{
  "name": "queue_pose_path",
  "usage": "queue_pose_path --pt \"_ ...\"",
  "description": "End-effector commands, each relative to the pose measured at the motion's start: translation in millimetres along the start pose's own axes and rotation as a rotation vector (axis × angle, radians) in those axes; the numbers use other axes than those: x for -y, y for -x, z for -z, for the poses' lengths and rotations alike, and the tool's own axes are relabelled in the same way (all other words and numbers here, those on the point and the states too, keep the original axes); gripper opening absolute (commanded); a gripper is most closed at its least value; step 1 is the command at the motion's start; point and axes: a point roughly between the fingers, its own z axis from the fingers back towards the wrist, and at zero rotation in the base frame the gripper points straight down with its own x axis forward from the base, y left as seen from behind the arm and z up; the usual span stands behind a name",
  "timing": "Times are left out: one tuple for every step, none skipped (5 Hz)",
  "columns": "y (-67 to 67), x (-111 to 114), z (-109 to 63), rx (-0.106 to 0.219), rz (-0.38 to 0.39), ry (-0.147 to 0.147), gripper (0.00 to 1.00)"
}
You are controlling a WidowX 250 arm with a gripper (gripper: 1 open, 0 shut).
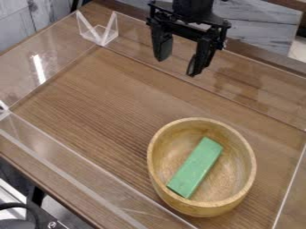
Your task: Remove the green block from inside the brown bowl and put it on the table
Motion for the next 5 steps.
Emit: queue_pose_path --pt "17.5 21.2 9.1 -0.009 0.031 0.005 1.0" --pt "56.3 71.7 42.5 -0.046 0.116 0.007 1.0" --pt "79.0 122.5 64.4 0.005 0.195 -0.01 1.0" --pt "74.3 83.7 53.9 0.034 0.156 -0.012 1.0" --pt "68.7 83.3 67.6 0.059 0.169 -0.004 1.0"
